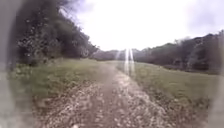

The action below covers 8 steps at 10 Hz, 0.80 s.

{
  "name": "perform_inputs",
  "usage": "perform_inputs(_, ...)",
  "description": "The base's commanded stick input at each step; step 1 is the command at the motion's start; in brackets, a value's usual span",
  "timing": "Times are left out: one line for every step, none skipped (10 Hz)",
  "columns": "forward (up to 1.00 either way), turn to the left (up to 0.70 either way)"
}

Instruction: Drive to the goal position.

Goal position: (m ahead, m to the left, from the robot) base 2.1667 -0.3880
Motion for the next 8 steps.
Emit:
perform_inputs(0.85,0.00)
perform_inputs(0.85,0.00)
perform_inputs(0.85,0.00)
perform_inputs(0.85,0.00)
perform_inputs(0.85,0.00)
perform_inputs(0.85,0.00)
perform_inputs(0.85,0.00)
perform_inputs(0.85,0.00)
